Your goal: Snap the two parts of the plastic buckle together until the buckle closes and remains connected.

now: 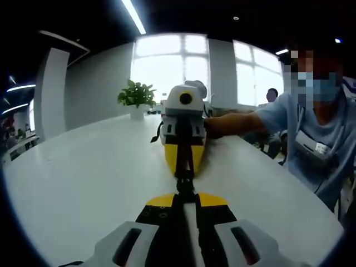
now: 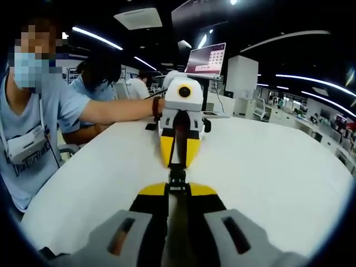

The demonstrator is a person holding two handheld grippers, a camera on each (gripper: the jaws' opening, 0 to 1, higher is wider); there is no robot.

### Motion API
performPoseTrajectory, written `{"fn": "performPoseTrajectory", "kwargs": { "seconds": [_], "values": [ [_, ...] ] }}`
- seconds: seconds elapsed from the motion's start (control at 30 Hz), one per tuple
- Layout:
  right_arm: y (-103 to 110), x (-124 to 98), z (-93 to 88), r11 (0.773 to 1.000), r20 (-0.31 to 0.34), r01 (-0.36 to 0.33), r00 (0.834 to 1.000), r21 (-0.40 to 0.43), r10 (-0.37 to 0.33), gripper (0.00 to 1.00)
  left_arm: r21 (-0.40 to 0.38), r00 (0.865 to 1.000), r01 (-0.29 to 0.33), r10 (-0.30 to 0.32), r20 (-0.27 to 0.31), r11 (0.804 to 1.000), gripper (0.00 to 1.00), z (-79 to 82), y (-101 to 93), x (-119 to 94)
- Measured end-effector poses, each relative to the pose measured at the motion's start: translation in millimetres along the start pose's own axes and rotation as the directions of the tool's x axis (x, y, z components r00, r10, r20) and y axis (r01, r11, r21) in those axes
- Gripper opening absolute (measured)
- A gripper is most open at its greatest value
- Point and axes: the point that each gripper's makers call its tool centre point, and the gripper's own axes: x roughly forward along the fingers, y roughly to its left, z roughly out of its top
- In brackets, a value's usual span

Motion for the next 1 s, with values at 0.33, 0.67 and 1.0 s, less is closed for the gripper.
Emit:
{"fn": "performPoseTrajectory", "kwargs": {
  "seconds": [0.33,0.67,1.0],
  "values": [
    [2.6,2.2,-1.3,1.000,-0.008,-0.005,1.000,-0.009,0.005,0.13,-0.004,1.000,-0.014,0.014,0.001,1.000,0.13,-1.2,2.0,-1.8],
    [2.7,3.3,-1.9,1.000,-0.012,0.002,1.000,-0.020,-0.002,0.13,0.000,1.000,-0.001,0.001,0.000,1.000,0.16,-3.3,-1.2,-4.0],
    [3.0,3.9,-1.4,1.000,-0.007,0.000,1.000,-0.026,-0.001,0.13,-0.003,1.000,-0.007,0.007,0.000,1.000,0.15,-3.6,2.9,-5.4]
  ]
}}
